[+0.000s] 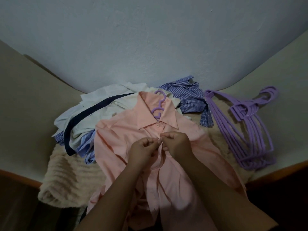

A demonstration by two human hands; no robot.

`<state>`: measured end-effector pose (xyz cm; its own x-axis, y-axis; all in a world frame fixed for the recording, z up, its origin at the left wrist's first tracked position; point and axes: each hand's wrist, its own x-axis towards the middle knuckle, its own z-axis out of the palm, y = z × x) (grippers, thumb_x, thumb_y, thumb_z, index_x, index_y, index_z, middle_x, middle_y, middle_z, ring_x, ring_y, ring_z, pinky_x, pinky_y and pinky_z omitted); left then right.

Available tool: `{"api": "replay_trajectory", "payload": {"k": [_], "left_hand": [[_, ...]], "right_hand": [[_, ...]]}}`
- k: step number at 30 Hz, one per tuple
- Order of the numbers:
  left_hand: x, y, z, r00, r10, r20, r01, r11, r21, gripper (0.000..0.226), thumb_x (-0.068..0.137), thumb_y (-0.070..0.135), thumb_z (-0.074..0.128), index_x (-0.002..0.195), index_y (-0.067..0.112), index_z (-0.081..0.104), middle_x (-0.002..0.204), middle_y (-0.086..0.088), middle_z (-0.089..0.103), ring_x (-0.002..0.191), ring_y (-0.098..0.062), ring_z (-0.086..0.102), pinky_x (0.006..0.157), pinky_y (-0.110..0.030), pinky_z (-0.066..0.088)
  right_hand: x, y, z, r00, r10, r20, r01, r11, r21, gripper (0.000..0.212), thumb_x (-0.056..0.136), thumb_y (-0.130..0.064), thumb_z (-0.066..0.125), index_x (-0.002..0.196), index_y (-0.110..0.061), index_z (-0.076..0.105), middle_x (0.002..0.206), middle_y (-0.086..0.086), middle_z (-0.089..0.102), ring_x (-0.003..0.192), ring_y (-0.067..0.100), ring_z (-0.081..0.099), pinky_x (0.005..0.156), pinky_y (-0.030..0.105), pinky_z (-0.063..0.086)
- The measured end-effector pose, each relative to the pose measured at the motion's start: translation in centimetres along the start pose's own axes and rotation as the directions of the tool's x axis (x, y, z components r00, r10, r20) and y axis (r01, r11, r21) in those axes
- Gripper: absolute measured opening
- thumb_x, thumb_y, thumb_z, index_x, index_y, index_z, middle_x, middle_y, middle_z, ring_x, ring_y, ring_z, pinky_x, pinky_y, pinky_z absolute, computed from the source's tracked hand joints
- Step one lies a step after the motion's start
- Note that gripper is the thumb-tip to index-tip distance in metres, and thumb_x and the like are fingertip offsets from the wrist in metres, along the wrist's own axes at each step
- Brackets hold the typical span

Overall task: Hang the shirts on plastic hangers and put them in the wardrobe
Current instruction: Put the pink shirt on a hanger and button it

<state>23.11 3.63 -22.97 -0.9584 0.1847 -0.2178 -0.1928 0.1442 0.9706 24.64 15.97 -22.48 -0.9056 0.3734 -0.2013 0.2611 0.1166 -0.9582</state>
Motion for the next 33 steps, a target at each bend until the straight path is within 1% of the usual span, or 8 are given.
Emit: {"api": "replay_trajectory", "payload": {"k": [3, 8, 12, 17, 21, 27, 30, 33], "left_hand": [[0.1, 0.6, -0.1, 1.0, -0.021, -0.022, 0.021, 0.999, -0.033, 0.011, 0.088, 0.011, 0.066, 0.083, 0.005, 0.072, 0.07, -0.01, 0.064, 0.058, -0.011, 0.056, 0.054, -0.017, 0.047], [1.2, 1.4, -0.4, 0.978, -0.203, -0.037, 0.17, 0.893, -0.417, 0.014, 0.092, 0.009, 0.056, 0.087, 0.001, 0.067, 0.071, -0.01, 0.067, 0.055, -0.012, 0.06, 0.054, -0.025, 0.054], [1.0, 1.2, -0.4, 0.992, -0.125, -0.02, 0.12, 0.977, -0.176, 0.012, 0.089, 0.011, 0.063, 0.082, 0.006, 0.071, 0.066, -0.008, 0.067, 0.054, -0.014, 0.055, 0.05, -0.019, 0.048], [0.4, 0.9, 1.0, 0.998, -0.055, 0.023, 0.056, 0.997, -0.045, 0.013, 0.087, 0.015, 0.068, 0.082, 0.004, 0.073, 0.068, -0.009, 0.069, 0.058, -0.014, 0.056, 0.054, -0.019, 0.048], [0.6, 0.6, 0.8, 0.997, -0.064, -0.034, 0.064, 0.998, -0.01, 0.018, 0.087, 0.016, 0.067, 0.076, 0.003, 0.073, 0.07, -0.012, 0.07, 0.062, -0.019, 0.057, 0.056, -0.024, 0.048], [0.9, 1.8, 0.6, 0.965, -0.242, 0.105, 0.264, 0.903, -0.34, 0.015, 0.092, 0.012, 0.06, 0.099, 0.002, 0.068, 0.065, -0.004, 0.067, 0.051, -0.01, 0.061, 0.045, -0.02, 0.047], [1.3, 1.4, 0.5, 0.966, -0.232, 0.111, 0.254, 0.925, -0.281, 0.016, 0.093, 0.018, 0.06, 0.098, 0.004, 0.067, 0.064, -0.001, 0.063, 0.05, -0.009, 0.054, 0.043, -0.019, 0.043], [1.2, -0.4, 0.0, 0.984, -0.175, 0.018, 0.176, 0.984, -0.042, 0.015, 0.09, 0.02, 0.063, 0.098, 0.007, 0.062, 0.072, -0.002, 0.063, 0.059, -0.013, 0.056, 0.048, -0.022, 0.042]], "right_hand": [[0.1, -0.1, -0.1, 1.0, -0.026, 0.018, 0.026, 1.0, 0.008, 0.021, 0.088, -0.001, 0.059, 0.106, 0.003, 0.067, 0.069, 0.011, 0.063, 0.069, 0.024, 0.06, 0.074, 0.036, 0.053], [0.5, 0.1, -1.9, 0.998, -0.063, -0.024, 0.062, 0.997, -0.041, 0.02, 0.085, -0.003, 0.062, 0.103, -0.001, 0.071, 0.087, 0.006, 0.068, 0.088, 0.022, 0.065, 0.087, 0.036, 0.054], [0.5, 0.2, -2.7, 1.0, -0.003, -0.023, 0.003, 1.0, 0.012, 0.019, 0.085, -0.003, 0.063, 0.102, -0.002, 0.07, 0.084, 0.003, 0.068, 0.084, 0.02, 0.065, 0.082, 0.039, 0.055], [0.5, 0.1, -1.6, 1.0, -0.022, 0.0, 0.022, 0.999, 0.04, 0.021, 0.087, 0.0, 0.06, 0.106, 0.003, 0.068, 0.072, -0.003, 0.063, 0.061, 0.001, 0.059, 0.065, 0.016, 0.05], [0.5, 0.3, -1.5, 1.0, 0.018, 0.009, -0.019, 0.994, 0.109, 0.019, 0.086, 0.001, 0.06, 0.104, 0.002, 0.068, 0.064, -0.002, 0.061, 0.048, -0.005, 0.055, 0.055, 0.009, 0.046], [0.8, -0.2, -1.5, 0.99, -0.133, 0.045, 0.133, 0.991, 0.005, 0.02, 0.087, 0.003, 0.058, 0.105, 0.004, 0.067, 0.091, 0.008, 0.066, 0.085, 0.011, 0.061, 0.077, 0.008, 0.047], [1.5, 0.3, -2.2, 0.993, -0.085, 0.085, 0.087, 0.996, -0.026, 0.023, 0.09, -0.001, 0.054, 0.111, -0.002, 0.064, 0.094, 0.007, 0.066, 0.091, 0.017, 0.064, 0.081, 0.019, 0.049], [1.5, 1.9, -4.0, 0.996, -0.048, 0.079, 0.071, 0.944, -0.322, 0.03, 0.09, -0.011, 0.054, 0.12, -0.014, 0.057, 0.106, -0.002, 0.059, 0.101, 0.017, 0.059, 0.084, 0.025, 0.046]]}}
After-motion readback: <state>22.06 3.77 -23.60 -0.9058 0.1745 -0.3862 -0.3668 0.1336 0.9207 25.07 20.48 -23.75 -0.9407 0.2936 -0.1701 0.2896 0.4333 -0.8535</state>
